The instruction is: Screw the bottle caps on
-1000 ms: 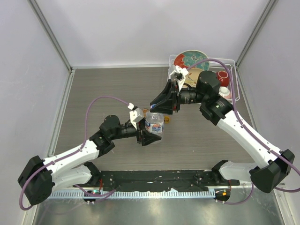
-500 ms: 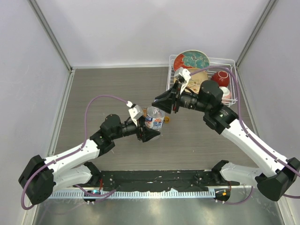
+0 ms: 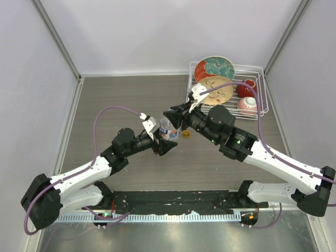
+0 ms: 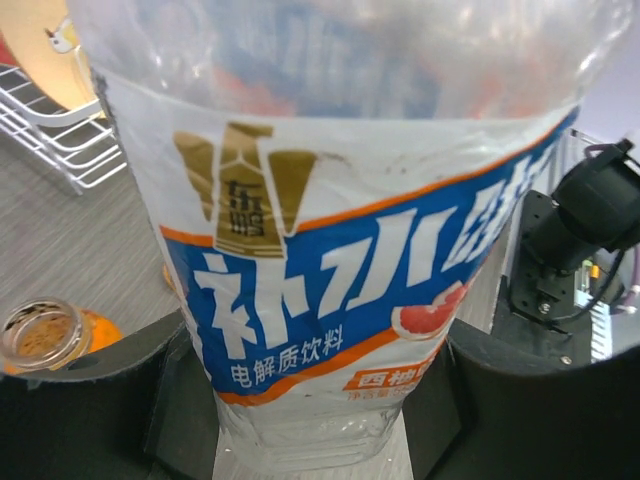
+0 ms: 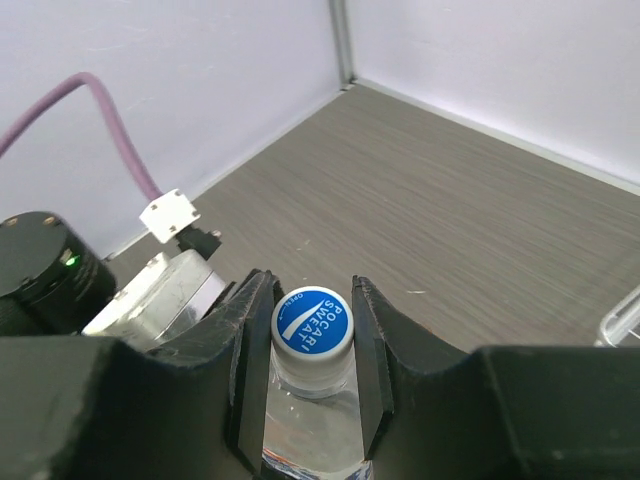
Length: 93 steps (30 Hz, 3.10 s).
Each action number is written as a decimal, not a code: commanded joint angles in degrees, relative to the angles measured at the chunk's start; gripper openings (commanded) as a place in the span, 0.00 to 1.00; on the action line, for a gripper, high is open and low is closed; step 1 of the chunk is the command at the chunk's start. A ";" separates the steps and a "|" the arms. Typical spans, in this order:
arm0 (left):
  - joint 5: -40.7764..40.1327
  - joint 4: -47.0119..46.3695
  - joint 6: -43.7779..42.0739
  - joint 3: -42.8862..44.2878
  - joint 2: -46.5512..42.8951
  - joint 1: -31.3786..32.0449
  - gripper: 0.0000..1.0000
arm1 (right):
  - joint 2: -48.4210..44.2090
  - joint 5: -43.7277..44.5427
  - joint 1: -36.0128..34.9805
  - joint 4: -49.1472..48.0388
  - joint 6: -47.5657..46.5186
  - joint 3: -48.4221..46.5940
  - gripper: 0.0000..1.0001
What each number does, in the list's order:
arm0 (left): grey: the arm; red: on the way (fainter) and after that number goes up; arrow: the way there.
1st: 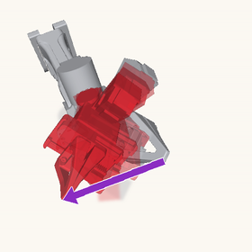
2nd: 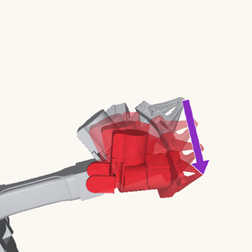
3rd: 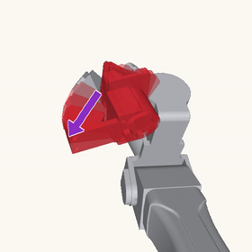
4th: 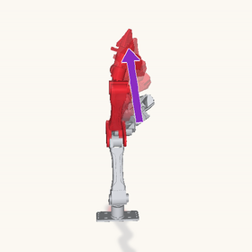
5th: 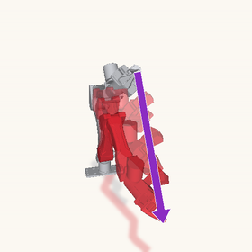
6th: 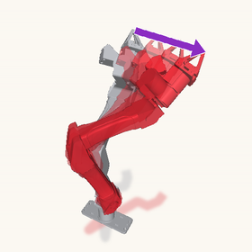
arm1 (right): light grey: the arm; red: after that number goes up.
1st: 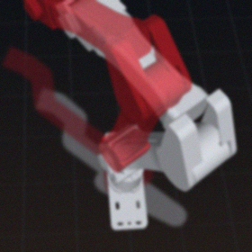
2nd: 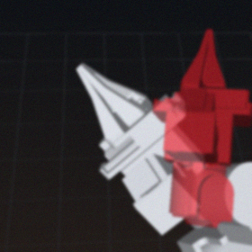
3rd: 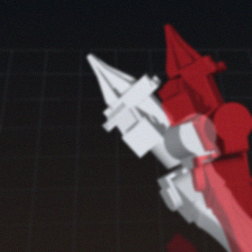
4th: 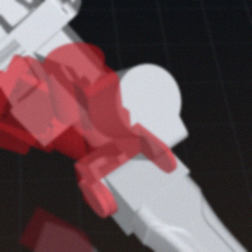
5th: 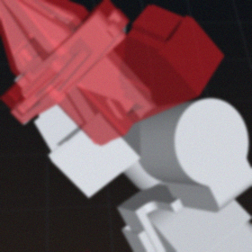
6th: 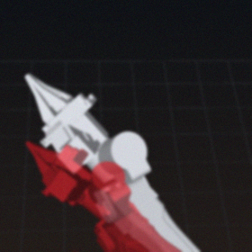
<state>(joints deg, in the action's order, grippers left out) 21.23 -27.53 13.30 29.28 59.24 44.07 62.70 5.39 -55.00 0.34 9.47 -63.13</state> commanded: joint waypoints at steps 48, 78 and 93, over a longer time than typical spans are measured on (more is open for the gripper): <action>25.52 -9.65 -3.90 -2.30 -3.08 -3.12 0.00 | -2.15 -47.60 15.35 13.11 -4.73 -13.50 0.74; 24.82 -9.12 0.06 -1.24 -2.82 -3.03 0.00 | 4.36 -65.42 17.74 10.12 -5.08 -9.37 0.60; 23.85 -8.42 0.24 -1.68 -3.34 -3.03 0.00 | 3.31 -59.18 18.70 7.66 -5.70 -9.73 0.57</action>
<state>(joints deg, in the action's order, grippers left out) 45.80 -32.86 13.21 25.91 57.45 41.17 67.13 -56.03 -36.62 10.52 4.60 -73.01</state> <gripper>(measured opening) 0.624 0.583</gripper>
